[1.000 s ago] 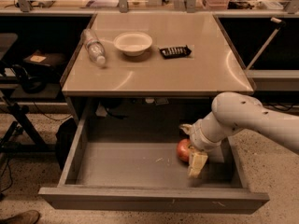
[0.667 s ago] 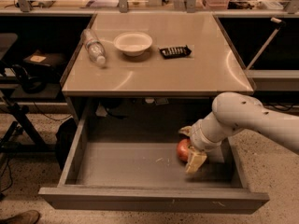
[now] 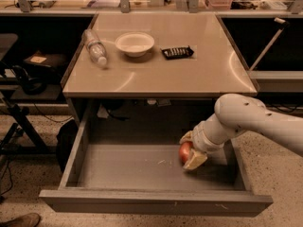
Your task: Pick apple from top drawer and place on counter
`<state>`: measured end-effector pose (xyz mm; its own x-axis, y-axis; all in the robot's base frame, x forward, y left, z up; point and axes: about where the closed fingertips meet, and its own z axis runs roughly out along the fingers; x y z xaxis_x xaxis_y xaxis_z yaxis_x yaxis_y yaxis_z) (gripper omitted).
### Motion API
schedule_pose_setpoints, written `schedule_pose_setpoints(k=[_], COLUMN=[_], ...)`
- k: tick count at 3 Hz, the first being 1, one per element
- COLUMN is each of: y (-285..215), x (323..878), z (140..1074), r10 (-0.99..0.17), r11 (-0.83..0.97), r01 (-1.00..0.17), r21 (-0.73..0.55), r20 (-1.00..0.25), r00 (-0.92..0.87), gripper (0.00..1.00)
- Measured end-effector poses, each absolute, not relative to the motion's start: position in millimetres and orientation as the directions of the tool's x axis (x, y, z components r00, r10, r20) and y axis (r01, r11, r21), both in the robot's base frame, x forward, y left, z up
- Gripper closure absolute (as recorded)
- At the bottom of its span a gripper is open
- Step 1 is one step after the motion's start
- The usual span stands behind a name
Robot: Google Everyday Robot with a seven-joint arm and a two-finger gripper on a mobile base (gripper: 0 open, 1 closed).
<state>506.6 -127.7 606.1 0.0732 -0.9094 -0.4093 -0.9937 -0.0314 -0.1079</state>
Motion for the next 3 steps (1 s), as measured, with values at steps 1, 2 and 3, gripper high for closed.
schedule_pose_setpoints(k=[1,2,3], y=[-128,-133,-132], x=[506,499,490], z=[606,637,706], r10=[-0.91,-0.923,-0.945], r11=[-0.031,-0.024,-0.034], r01=[-0.994,-0.989,-0.969], r21=[-0.108,-0.144,-0.243], r20=[-0.409,-0.378,-0.307], r00=[0.073,0.077,0.11], gripper=[0.88,1.0,1.0])
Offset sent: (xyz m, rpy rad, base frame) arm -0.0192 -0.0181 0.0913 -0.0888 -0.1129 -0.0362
